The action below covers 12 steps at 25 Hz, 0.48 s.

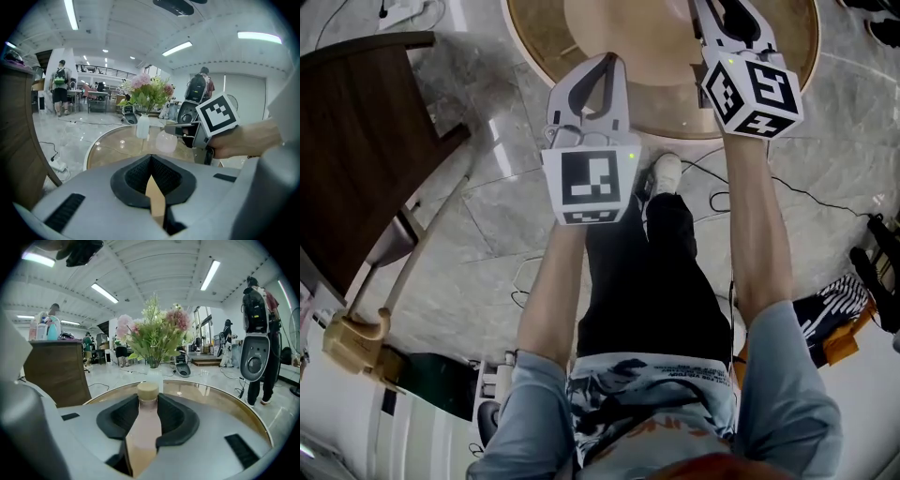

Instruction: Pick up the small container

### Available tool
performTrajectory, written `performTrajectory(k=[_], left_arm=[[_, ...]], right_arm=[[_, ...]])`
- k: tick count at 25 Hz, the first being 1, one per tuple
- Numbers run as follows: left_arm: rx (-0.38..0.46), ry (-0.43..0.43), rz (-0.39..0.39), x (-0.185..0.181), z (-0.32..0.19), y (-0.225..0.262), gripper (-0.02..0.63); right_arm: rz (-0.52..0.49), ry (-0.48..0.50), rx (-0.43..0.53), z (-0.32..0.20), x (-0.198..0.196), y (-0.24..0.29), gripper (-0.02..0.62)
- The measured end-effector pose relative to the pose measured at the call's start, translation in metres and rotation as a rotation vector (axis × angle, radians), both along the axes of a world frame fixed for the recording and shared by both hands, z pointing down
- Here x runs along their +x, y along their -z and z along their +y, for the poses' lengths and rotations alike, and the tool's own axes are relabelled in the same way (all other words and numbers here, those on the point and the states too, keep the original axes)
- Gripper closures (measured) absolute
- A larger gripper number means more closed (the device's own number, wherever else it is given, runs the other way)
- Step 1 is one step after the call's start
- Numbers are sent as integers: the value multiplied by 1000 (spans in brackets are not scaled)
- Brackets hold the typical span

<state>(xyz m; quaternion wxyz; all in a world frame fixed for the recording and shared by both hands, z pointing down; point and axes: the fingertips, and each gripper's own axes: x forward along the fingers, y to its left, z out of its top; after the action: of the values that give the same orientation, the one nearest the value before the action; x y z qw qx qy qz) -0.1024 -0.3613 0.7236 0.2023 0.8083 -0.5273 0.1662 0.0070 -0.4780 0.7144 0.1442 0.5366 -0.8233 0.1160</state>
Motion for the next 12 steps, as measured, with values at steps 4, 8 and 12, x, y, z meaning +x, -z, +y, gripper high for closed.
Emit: performTrajectory(k=[4,8,12], left_arm=[[12,-14,3,-4,-3,22,583],[46,-15,9,-3,-11,58,583],[74,-32,21,12,-15,100,583]], right_arm=[[10,-5,14,6,0,31,457],[10,-2,35,12,-2,68,457],[35,24,36,25,2,105,457]])
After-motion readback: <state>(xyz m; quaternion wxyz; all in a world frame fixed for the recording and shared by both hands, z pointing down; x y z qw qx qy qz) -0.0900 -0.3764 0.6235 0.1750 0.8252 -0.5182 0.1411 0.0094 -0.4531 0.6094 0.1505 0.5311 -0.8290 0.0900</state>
